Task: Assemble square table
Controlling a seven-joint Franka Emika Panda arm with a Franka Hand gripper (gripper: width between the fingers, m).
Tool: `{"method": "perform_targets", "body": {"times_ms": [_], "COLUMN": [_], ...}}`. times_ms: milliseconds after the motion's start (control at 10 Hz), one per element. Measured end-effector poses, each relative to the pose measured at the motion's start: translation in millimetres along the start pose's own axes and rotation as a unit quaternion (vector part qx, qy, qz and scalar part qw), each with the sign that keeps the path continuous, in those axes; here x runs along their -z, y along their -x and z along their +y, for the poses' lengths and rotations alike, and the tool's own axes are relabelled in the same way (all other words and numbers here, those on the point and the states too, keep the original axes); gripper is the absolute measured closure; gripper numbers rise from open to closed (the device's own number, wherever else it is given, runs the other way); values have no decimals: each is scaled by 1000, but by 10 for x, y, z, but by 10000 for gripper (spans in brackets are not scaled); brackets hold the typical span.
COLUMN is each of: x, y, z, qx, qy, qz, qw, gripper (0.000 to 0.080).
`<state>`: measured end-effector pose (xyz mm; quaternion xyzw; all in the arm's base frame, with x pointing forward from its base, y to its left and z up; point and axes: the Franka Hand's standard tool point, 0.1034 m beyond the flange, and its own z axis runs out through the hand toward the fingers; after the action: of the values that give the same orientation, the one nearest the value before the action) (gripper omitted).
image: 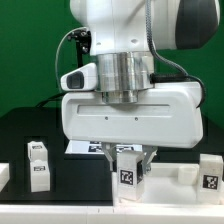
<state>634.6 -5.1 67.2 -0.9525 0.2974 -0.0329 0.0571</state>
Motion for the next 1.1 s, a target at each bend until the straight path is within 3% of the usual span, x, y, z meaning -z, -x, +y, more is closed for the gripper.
{"method": "perform_targets", "body": {"times_ms": [300,400,700,900,1000,1100], "x": [-8,-10,-27,-32,-31,-4], "y": [-17,-19,16,20,19,-15], "z": [-2,-5,-56,-52,-52,-47], "qx": [-204,-291,-526,-508,-502,-399], "qy": [4,4,-18,-18,-18,-25], "qz": [1,-5,-19,-19,-18,-6], "qw": [979,957,850,861,865,916], "gripper": [517,517,515,515,351,225]}}
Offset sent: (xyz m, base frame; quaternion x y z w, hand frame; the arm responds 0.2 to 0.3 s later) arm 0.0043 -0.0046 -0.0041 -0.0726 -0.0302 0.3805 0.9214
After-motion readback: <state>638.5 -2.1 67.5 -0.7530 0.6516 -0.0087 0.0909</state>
